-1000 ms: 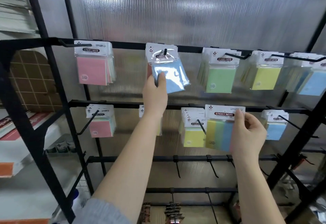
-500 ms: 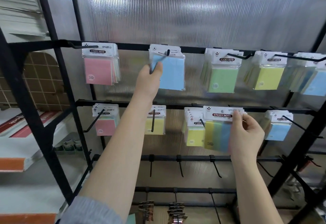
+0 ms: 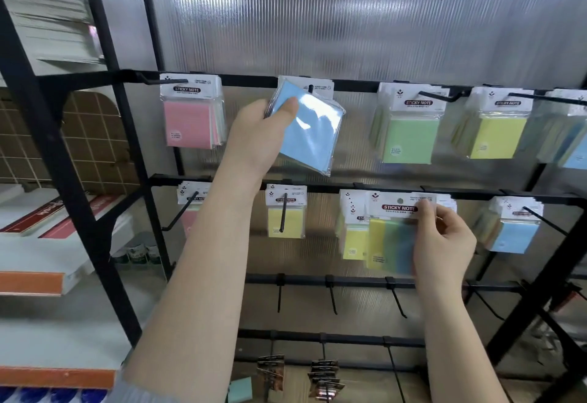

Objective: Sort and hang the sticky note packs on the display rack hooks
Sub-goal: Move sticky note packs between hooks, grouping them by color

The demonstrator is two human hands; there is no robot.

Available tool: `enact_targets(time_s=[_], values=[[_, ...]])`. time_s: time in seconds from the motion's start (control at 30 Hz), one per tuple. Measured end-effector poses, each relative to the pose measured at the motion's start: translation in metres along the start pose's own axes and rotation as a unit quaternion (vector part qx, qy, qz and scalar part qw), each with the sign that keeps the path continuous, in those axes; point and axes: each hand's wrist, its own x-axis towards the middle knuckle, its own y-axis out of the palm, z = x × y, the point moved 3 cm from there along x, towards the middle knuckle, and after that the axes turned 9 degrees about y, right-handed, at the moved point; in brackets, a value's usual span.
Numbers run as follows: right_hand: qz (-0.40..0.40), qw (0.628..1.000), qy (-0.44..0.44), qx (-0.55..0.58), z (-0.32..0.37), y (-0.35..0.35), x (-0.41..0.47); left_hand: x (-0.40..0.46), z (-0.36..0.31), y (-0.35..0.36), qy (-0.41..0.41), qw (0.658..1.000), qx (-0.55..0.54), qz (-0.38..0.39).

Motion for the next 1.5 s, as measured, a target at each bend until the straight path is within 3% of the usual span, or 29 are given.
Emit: enact_targets(time_s=[0.13, 0.37, 0.47, 0.63, 1.0, 1.5], values=[[0.016, 1.0, -0.003, 0.007, 0.004, 0.004, -0.002, -0.007, -0.009, -0.003, 0.053, 0.996, 0.066, 0.002], [0.039, 0.999, -0.015, 0.021, 0.016, 0.018, 0.001, -0.022, -0.018, -0.027, 0.077, 0.994, 0.065, -0.029], [0.062, 0.997, -0.029, 0.025, 0.032, 0.029, 0.001, -0.032, -0.004, -0.044, 0.046, 0.996, 0.051, -0.063], [0.092, 0.991, -0.062, 0.07, 0.067, 0.057, 0.003, -0.045, 0.046, -0.072, -0.073, 0.989, 0.051, -0.121], [0.117, 0.979, -0.139, 0.096, 0.125, 0.119, 0.004, -0.052, 0.094, -0.09, -0.195, 0.962, 0.019, -0.19], [0.106, 0.983, -0.121, 0.086, 0.121, 0.133, 0.003, -0.048, 0.106, -0.102, -0.207, 0.958, -0.015, -0.198]])
